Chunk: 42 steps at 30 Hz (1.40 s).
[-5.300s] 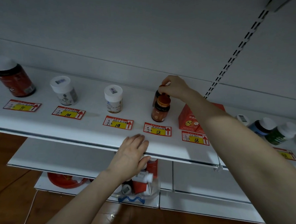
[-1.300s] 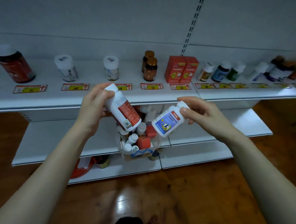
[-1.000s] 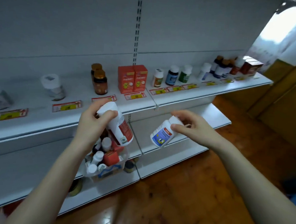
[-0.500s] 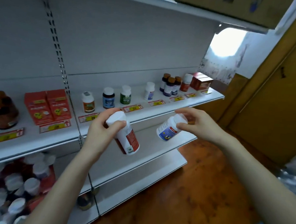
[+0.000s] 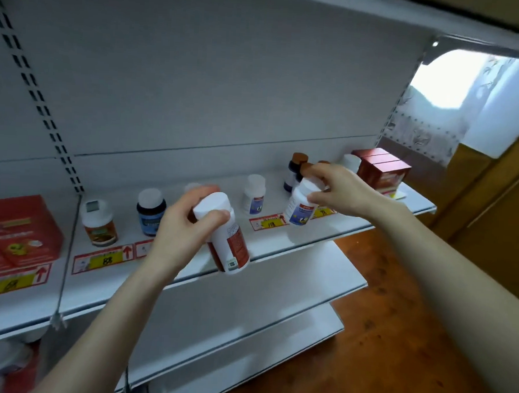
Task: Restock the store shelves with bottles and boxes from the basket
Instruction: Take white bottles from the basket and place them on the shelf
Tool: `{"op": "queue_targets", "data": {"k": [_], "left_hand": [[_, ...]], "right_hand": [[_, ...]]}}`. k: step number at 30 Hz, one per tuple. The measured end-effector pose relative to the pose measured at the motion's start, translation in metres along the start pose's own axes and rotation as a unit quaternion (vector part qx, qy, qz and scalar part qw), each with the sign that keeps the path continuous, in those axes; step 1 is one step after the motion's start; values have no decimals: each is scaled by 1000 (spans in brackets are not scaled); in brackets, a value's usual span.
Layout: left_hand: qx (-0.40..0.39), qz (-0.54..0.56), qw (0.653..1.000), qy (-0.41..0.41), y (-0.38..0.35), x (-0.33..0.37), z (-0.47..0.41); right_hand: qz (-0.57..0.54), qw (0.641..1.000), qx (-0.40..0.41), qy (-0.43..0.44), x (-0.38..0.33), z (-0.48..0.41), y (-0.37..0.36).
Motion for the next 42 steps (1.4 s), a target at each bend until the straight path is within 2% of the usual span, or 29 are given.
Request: {"op": "queue_targets", "data": {"k": [7, 21, 32, 38, 42], "left_hand": [[23, -39, 999, 21, -14, -4, -38], [196, -68, 972, 108, -43, -2, -11], [222, -62, 965, 124, -56, 0, 9], [205, -56, 970, 121, -58, 9, 12], [185, 18, 971, 150, -55, 9, 10]], "right_hand": [[16, 998, -60, 13, 36, -73, -10], [42, 964, -245, 89, 58, -144, -64], [19, 955, -267, 131, 56, -141, -71], [23, 956, -263, 131, 56, -139, -72], [19, 955, -265, 128, 54, -135, -69]]}}
Point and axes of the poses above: each hand's wrist, its own z-axis away from the middle knuckle, its own y-axis out of the back of the hand, x = y × z, the point moved 6 cm from there along -z, towards the middle knuckle, and after that the axes turned 15 degrees about -z, right-handed, at the moved point
